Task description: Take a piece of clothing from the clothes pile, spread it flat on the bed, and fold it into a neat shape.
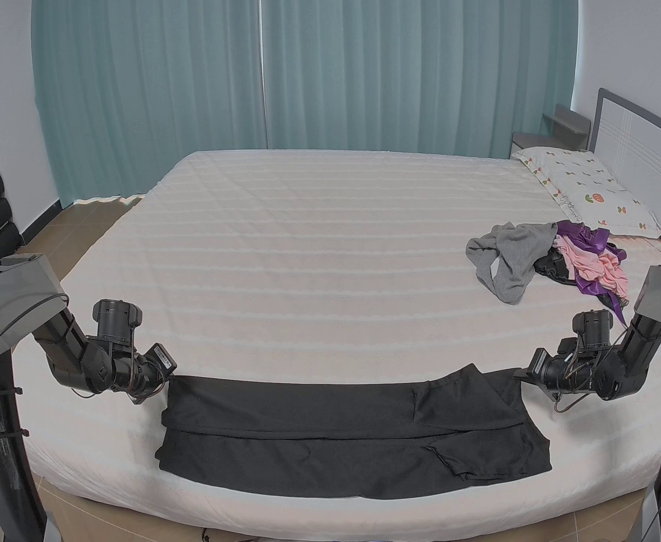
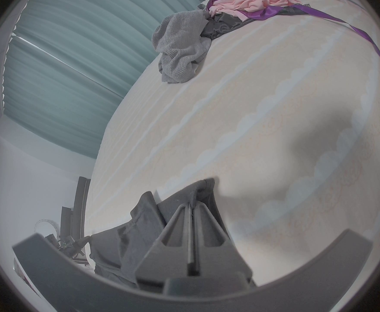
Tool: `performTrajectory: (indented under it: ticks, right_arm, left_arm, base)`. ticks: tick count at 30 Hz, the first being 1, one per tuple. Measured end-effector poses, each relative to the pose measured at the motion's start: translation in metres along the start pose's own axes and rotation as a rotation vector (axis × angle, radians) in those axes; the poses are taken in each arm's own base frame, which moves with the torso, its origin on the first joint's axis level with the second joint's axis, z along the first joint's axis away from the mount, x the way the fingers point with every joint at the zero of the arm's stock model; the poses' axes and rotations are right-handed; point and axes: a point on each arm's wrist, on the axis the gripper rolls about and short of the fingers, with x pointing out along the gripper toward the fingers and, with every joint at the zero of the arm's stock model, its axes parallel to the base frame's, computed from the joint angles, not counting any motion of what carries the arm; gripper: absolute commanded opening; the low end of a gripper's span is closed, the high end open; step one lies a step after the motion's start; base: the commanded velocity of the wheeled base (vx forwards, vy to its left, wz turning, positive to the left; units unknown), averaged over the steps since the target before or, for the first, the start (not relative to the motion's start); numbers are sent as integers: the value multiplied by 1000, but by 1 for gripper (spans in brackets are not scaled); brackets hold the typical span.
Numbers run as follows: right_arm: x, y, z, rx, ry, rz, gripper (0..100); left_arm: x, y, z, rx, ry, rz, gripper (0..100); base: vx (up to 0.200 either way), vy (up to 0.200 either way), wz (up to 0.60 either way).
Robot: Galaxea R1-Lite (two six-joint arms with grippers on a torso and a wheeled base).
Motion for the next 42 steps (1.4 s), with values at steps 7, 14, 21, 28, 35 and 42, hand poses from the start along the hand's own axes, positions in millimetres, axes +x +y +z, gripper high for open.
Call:
performTrajectory:
  ticks: [7, 14, 21, 28, 35, 42]
  right_arm:
    - [1, 1, 5, -12, -61, -1, 0]
    - [2, 0, 2, -13, -53, -5, 100]
    - [0, 1, 1, 2, -52, -2, 100]
    - [-17, 7, -1, 59, -58, 4, 100]
    - [-41, 8, -16, 100, -43, -7, 100]
    - [-63, 14, -27, 122, -74, 27, 100]
  left_arm:
    - [1, 0, -1, 3, 4, 2, 0]
    - [1, 0, -4, 4, 13, 4, 100]
    - [1, 1, -4, 0, 15, 2, 100]
    - [-7, 10, -10, -14, 53, 7, 100]
    - [-28, 21, -28, -21, 115, 22, 100]
    - [-43, 23, -37, -21, 131, 23, 100]
  base:
    - [0, 0, 0]
    - [0, 0, 0]
    - [0, 0, 0]
    - [0, 0, 0]
    - [0, 0, 0]
    - [-29, 0, 0]
